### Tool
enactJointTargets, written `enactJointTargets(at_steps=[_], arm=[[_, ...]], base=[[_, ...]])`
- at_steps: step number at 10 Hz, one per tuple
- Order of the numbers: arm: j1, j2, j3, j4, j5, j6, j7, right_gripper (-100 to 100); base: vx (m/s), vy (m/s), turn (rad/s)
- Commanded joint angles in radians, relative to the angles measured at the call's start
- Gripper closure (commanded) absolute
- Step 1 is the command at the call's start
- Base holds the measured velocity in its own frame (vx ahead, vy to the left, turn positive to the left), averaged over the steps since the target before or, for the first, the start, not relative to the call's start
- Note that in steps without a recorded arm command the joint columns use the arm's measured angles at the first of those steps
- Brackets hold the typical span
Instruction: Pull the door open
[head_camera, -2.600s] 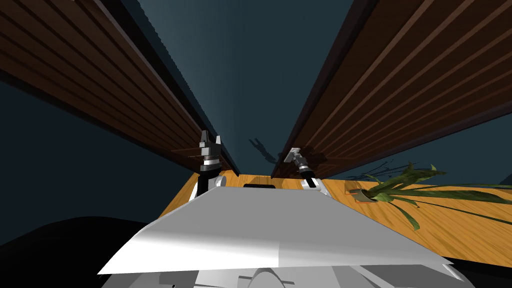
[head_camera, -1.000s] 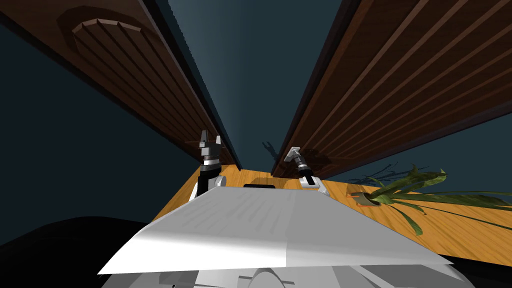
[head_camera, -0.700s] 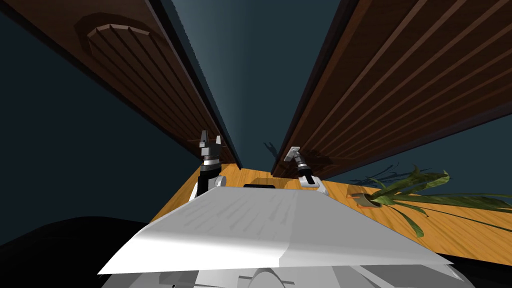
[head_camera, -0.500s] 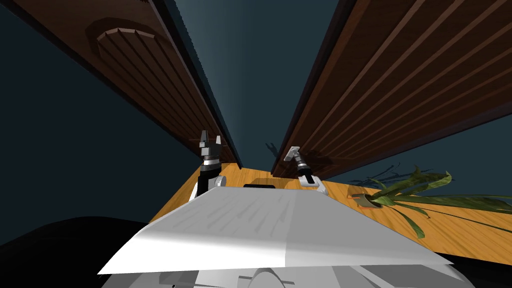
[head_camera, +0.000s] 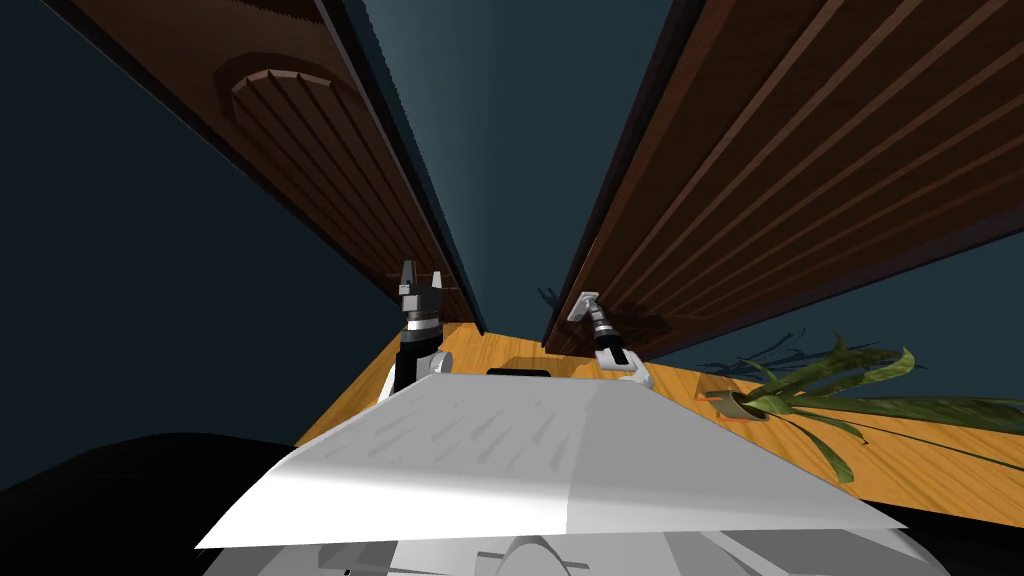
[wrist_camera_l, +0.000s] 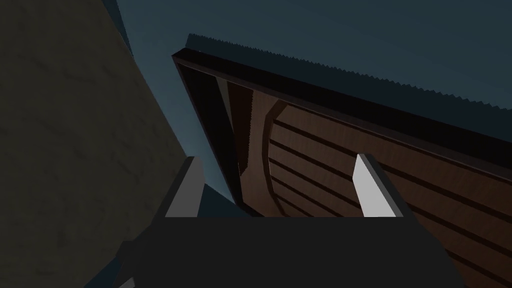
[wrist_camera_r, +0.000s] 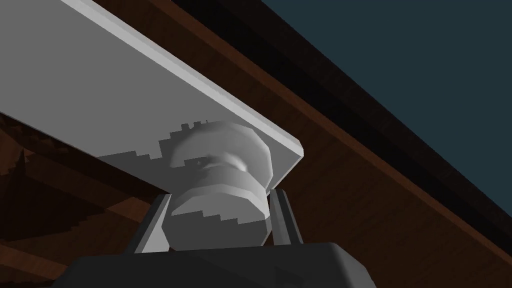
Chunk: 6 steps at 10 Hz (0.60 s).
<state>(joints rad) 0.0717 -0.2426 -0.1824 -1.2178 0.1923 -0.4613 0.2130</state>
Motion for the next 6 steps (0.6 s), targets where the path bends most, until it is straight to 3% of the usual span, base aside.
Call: enactJointTargets(at_steps=[1, 2, 5, 6], arm=[[-0.015, -0.004, 0.008, 0.016, -0.048, -0.002, -0.050, 100], [-0.015, -0.004, 0.008, 0.016, -0.048, -0.002, -0.068, 100], [-0.035, -0.010, 0.021, 0.037, -0.112, -0.001, -0.147, 100], [-0.035, -0.010, 0.021, 0.037, -0.112, -0.001, -0.150, 100]], base=[[-0.070, -0.043, 0.124], [-0.061, -0.041, 0.059], [-0.060, -0.025, 0.061], [-0.045, -0.025, 0.047]])
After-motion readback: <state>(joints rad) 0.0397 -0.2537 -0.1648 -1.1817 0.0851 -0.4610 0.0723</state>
